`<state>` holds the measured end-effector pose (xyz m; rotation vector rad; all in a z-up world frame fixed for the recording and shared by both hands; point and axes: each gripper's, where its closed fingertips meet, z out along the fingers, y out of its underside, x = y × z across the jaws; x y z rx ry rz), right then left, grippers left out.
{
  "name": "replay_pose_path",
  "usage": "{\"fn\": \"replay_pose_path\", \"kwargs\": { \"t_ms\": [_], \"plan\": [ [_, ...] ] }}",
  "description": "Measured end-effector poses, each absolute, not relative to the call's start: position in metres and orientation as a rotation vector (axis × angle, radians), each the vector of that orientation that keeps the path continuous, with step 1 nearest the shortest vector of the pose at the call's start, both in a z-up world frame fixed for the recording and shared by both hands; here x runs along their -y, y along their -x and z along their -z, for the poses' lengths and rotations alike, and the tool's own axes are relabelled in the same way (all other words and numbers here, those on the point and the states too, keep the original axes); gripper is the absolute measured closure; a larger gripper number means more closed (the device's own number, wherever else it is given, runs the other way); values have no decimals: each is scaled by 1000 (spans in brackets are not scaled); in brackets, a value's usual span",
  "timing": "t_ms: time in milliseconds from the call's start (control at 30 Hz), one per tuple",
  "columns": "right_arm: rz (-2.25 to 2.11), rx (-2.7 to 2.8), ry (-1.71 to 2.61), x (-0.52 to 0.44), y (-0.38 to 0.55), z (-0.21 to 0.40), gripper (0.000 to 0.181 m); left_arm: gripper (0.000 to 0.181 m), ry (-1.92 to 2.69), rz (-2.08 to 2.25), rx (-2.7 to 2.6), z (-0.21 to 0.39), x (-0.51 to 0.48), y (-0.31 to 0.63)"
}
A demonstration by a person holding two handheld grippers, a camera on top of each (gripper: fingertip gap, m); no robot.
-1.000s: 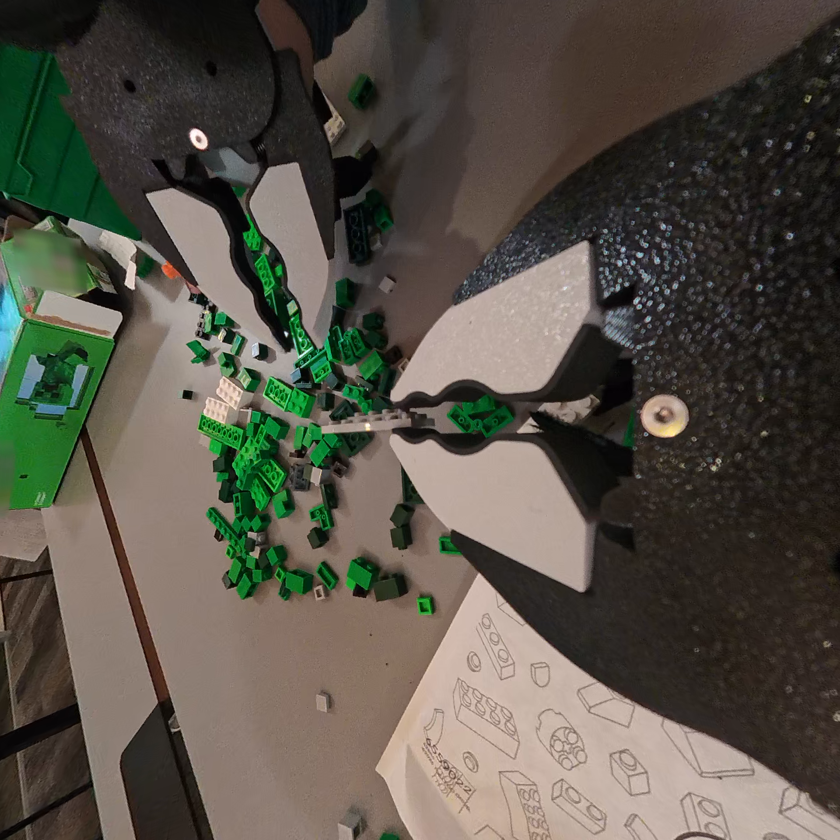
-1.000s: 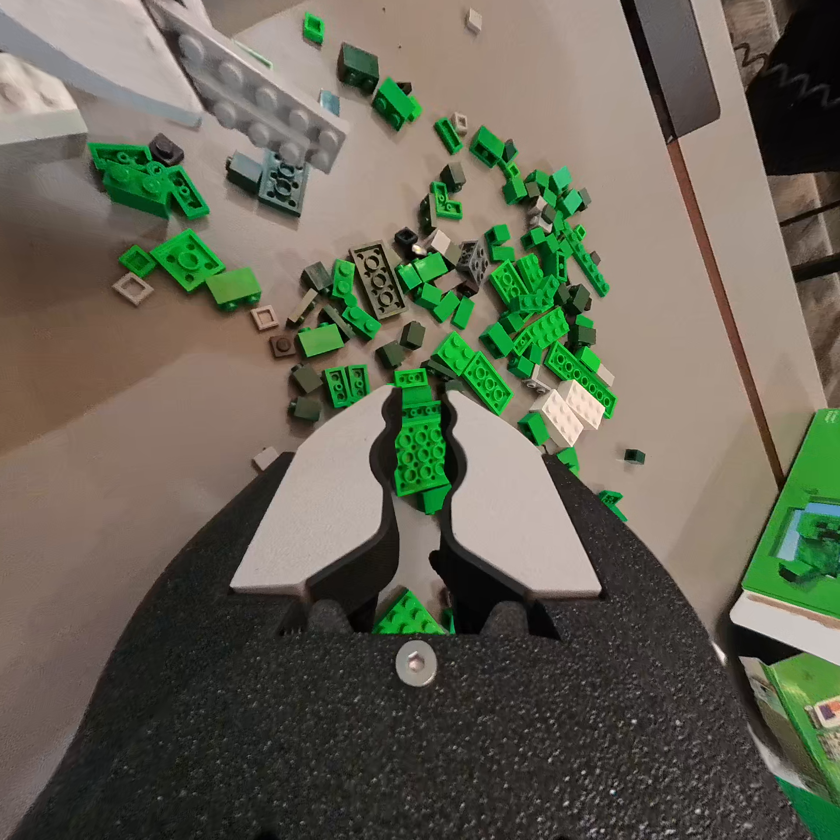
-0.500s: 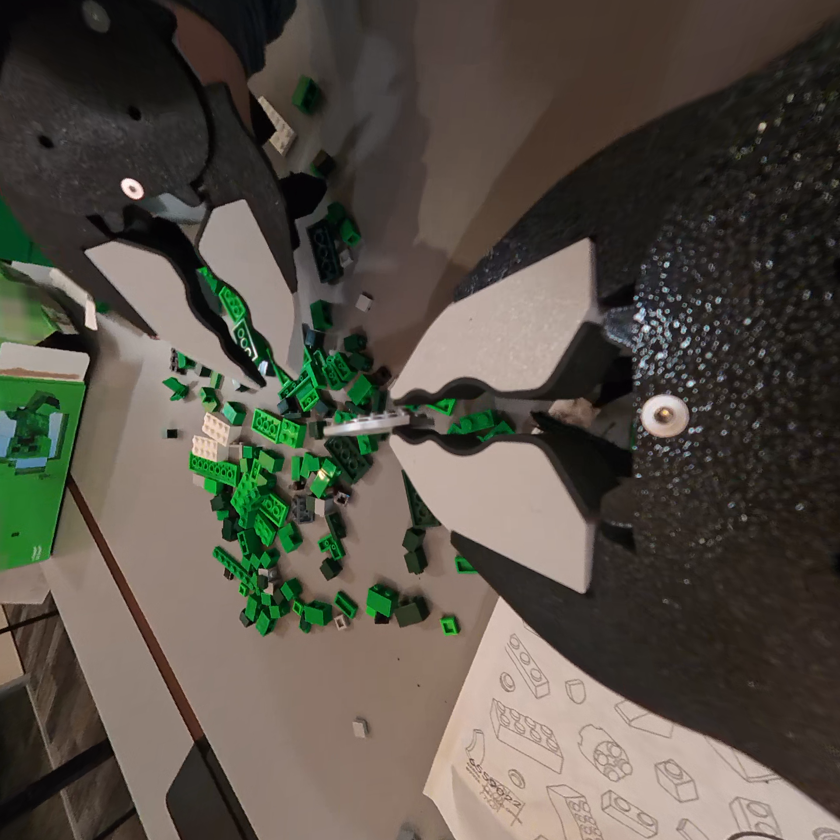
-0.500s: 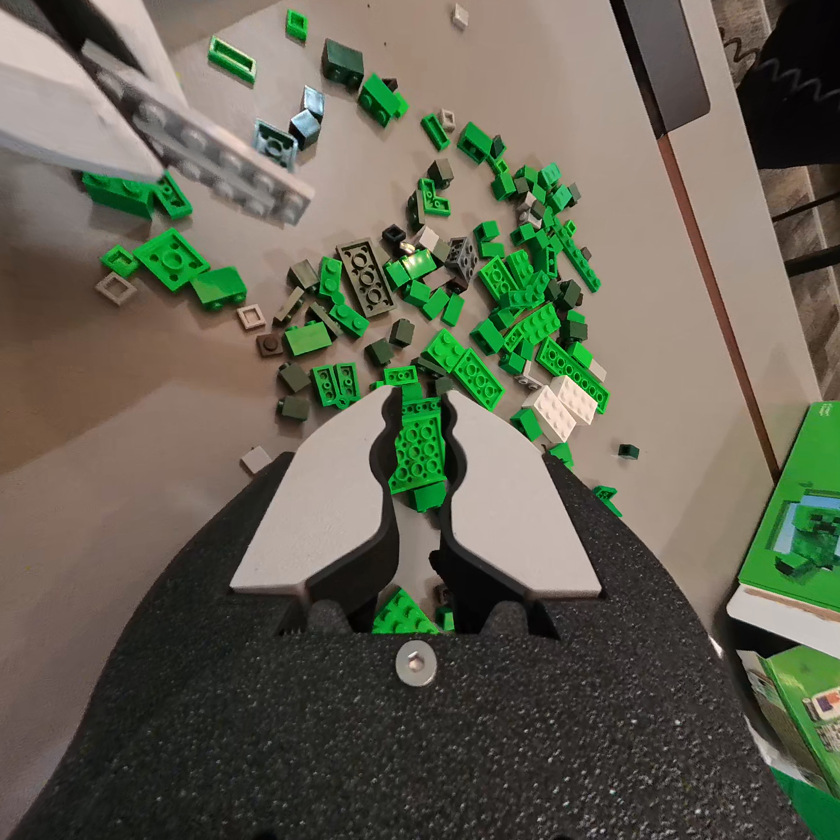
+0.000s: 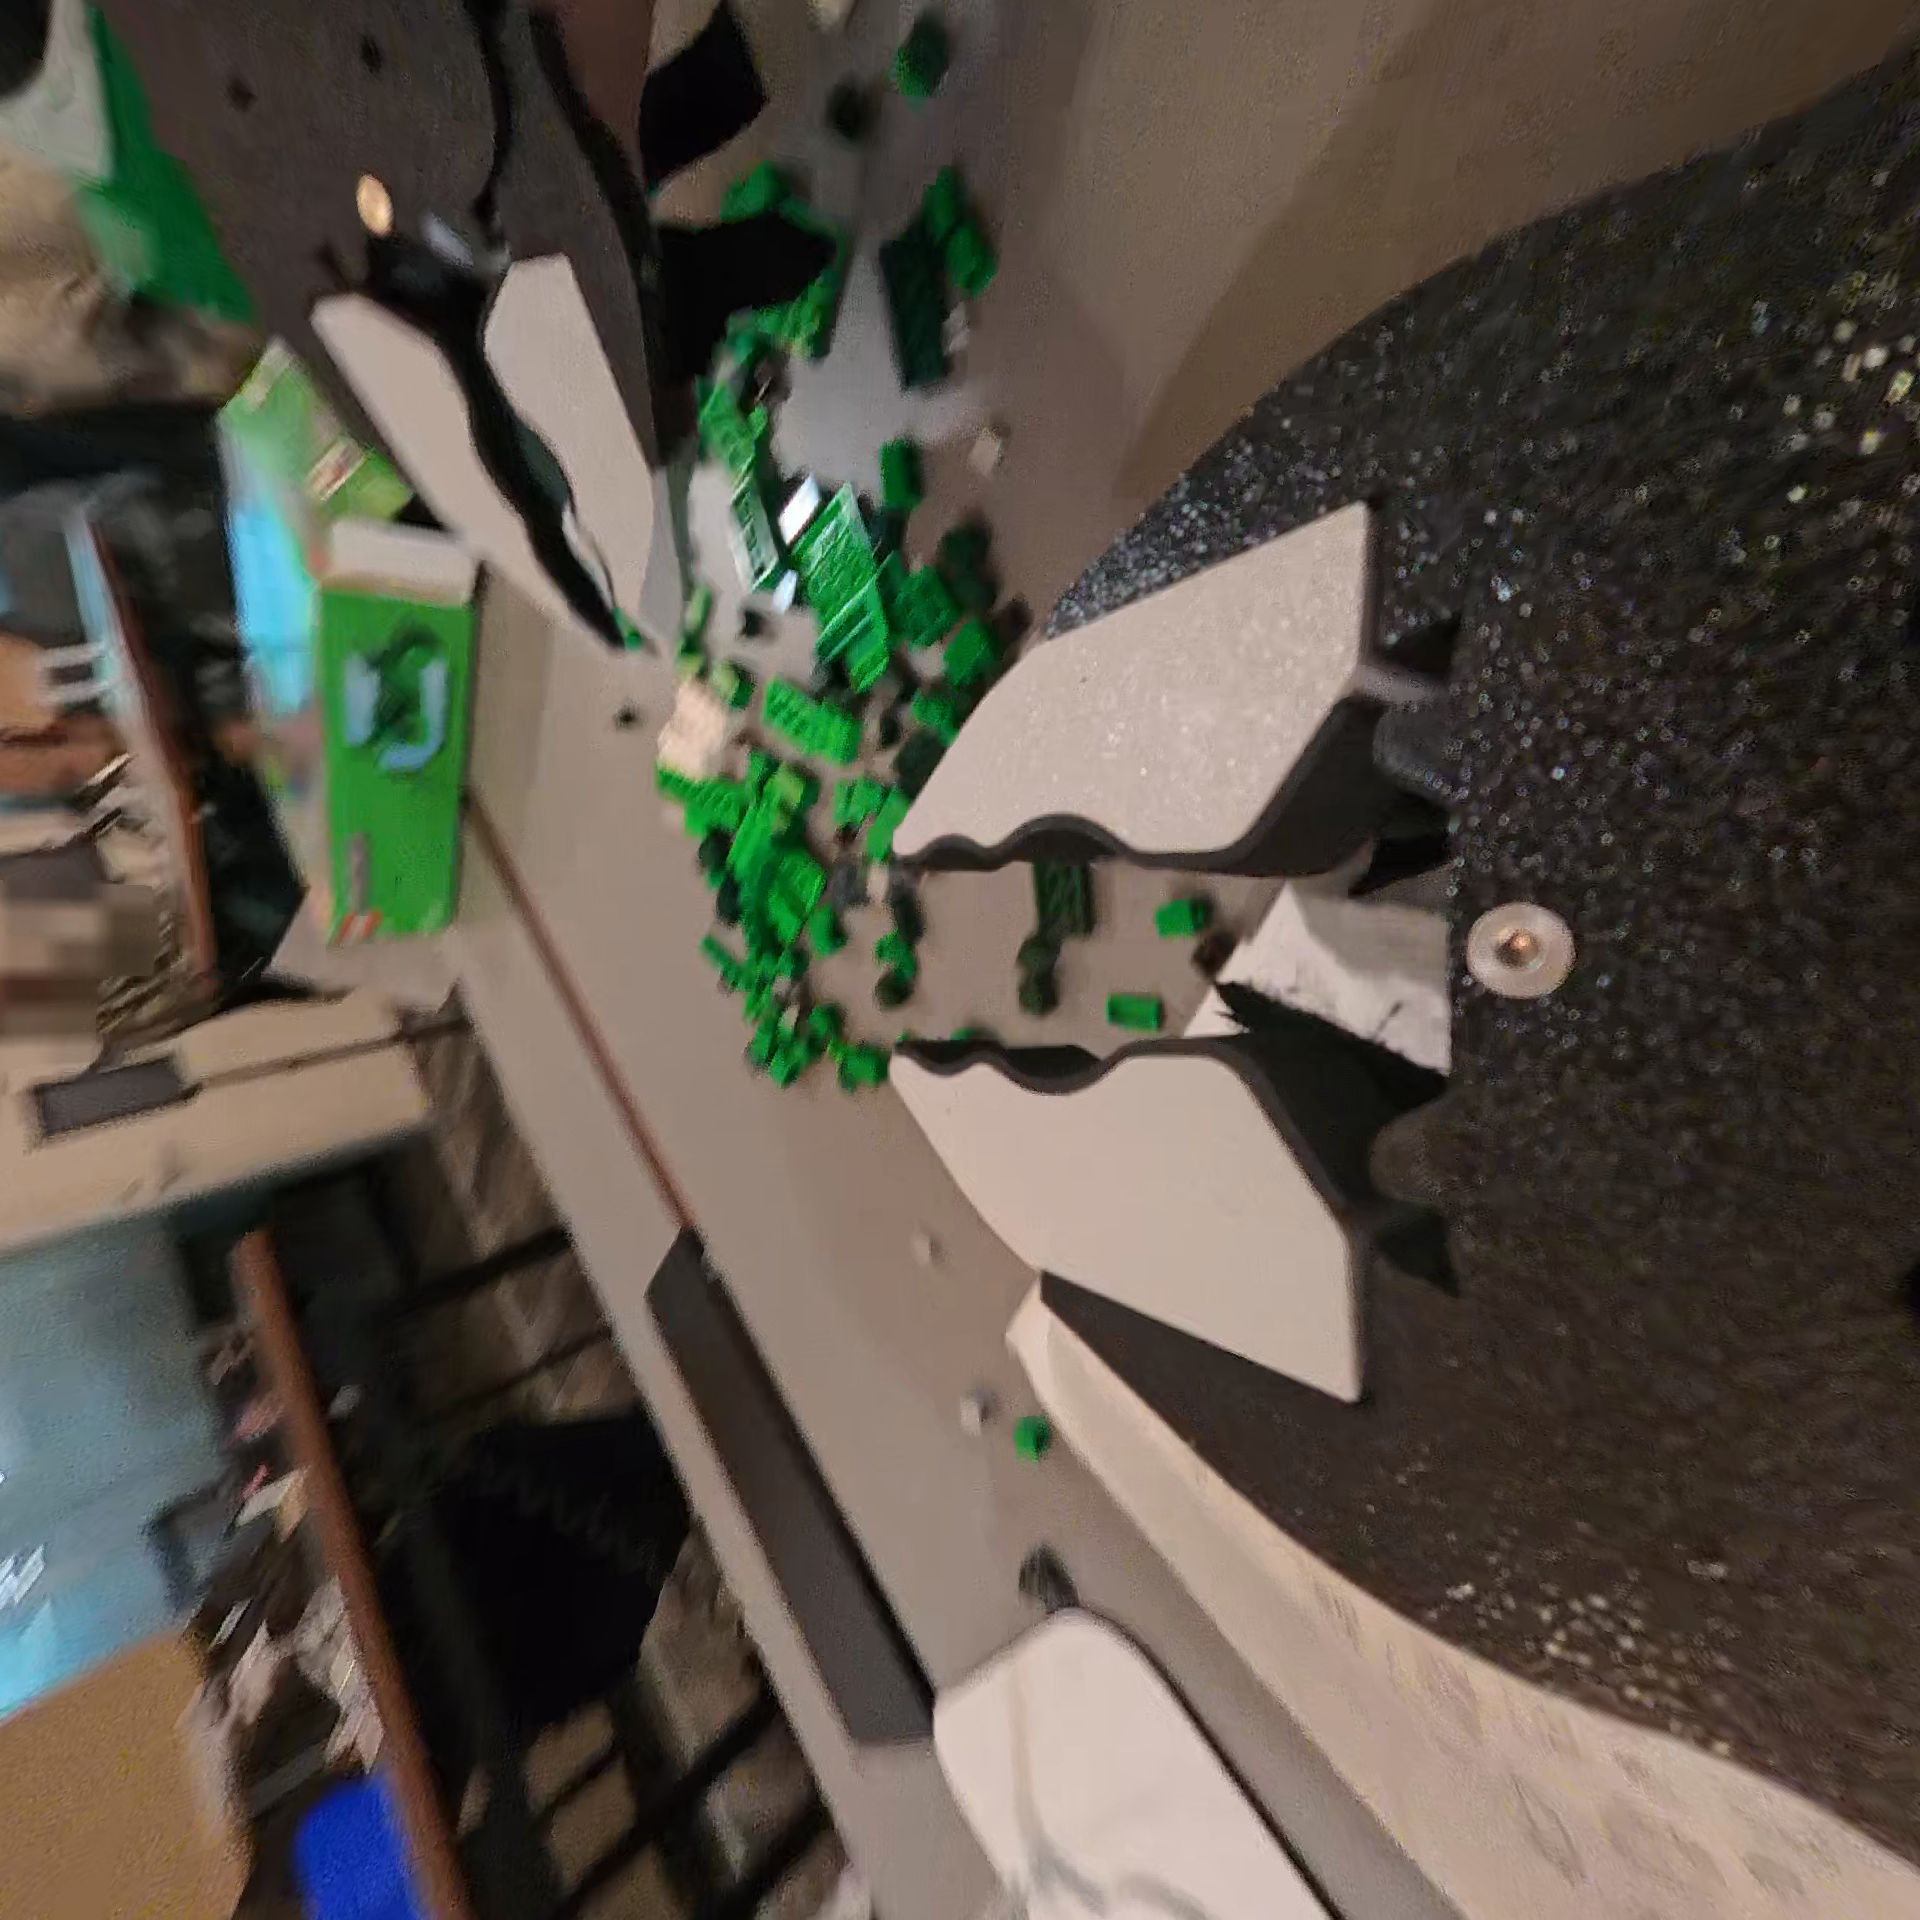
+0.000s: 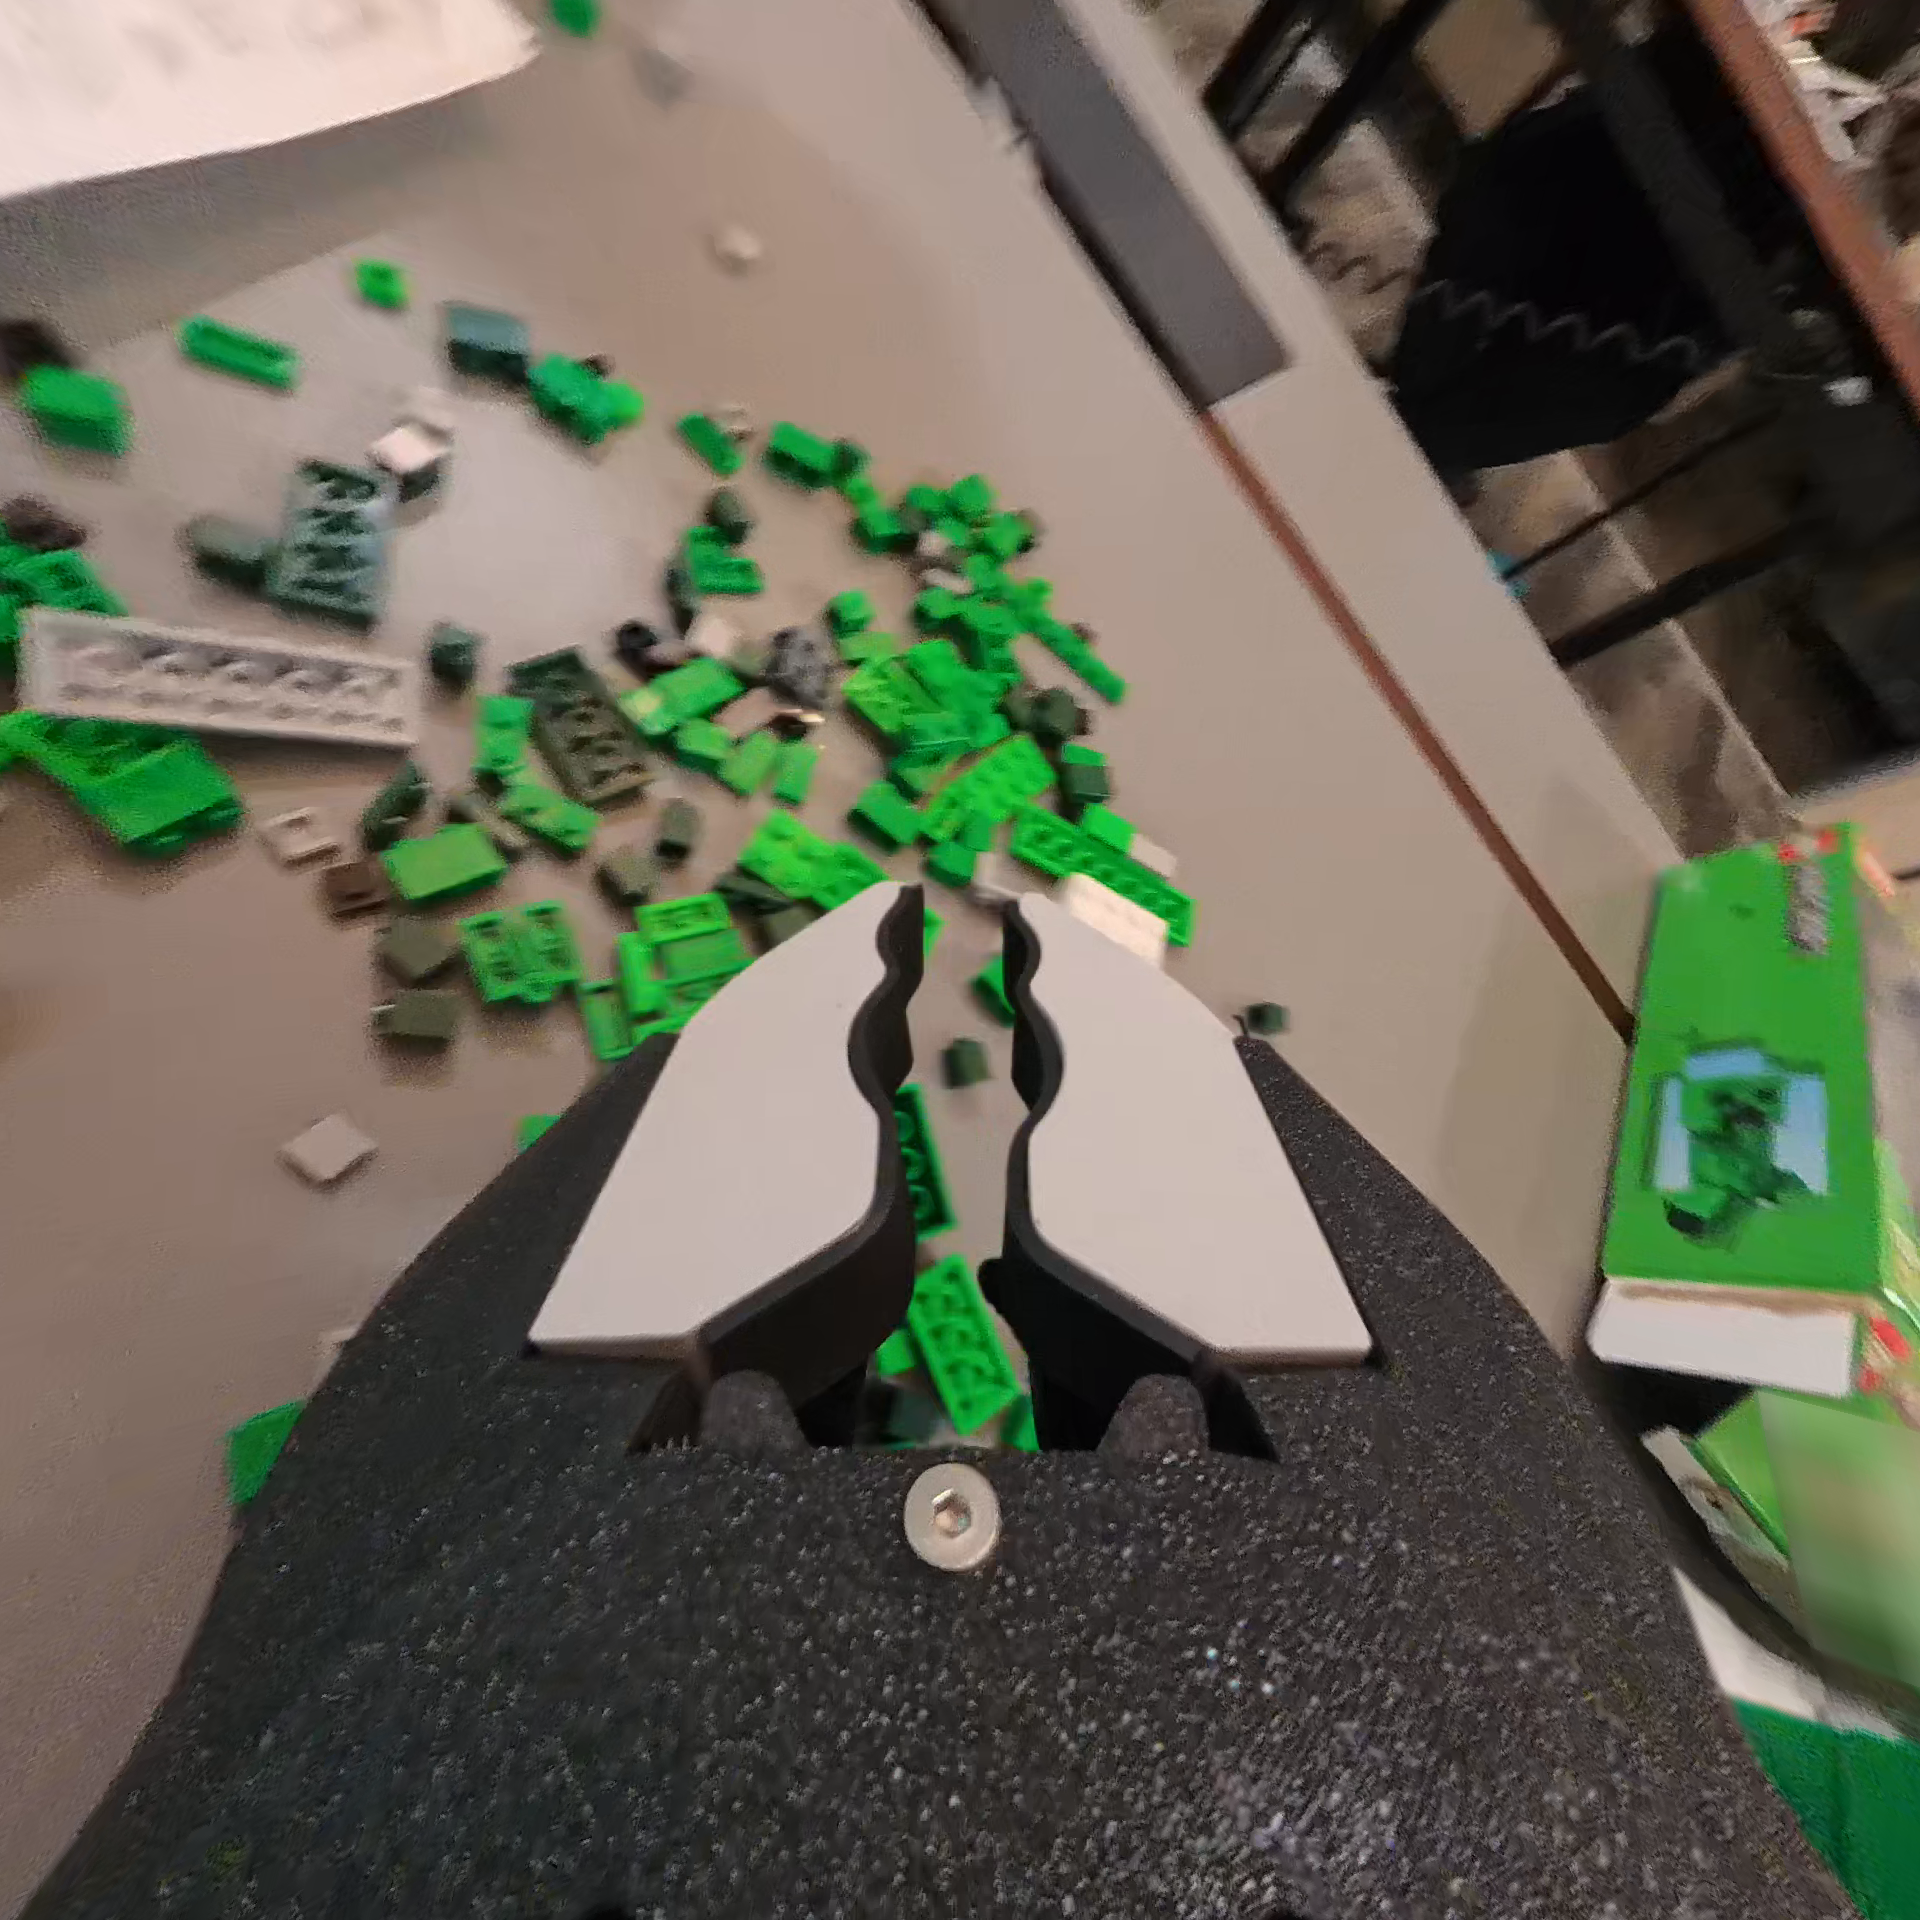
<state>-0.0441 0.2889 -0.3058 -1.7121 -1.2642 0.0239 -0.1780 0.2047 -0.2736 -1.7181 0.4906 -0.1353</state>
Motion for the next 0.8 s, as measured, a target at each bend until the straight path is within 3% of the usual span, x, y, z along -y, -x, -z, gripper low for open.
{"fn": "replay_pose_path", "kwargs": {
  "t_ms": [367, 800],
  "plan": [
    [82, 757, 1484, -342, -79, 250, 169, 162, 1534, -101, -232, 237, -204, 245],
    [256, 628, 1536, -359, -136, 261, 171, 181, 1435, -84, -329, 240, -202, 227]
  ]
}}
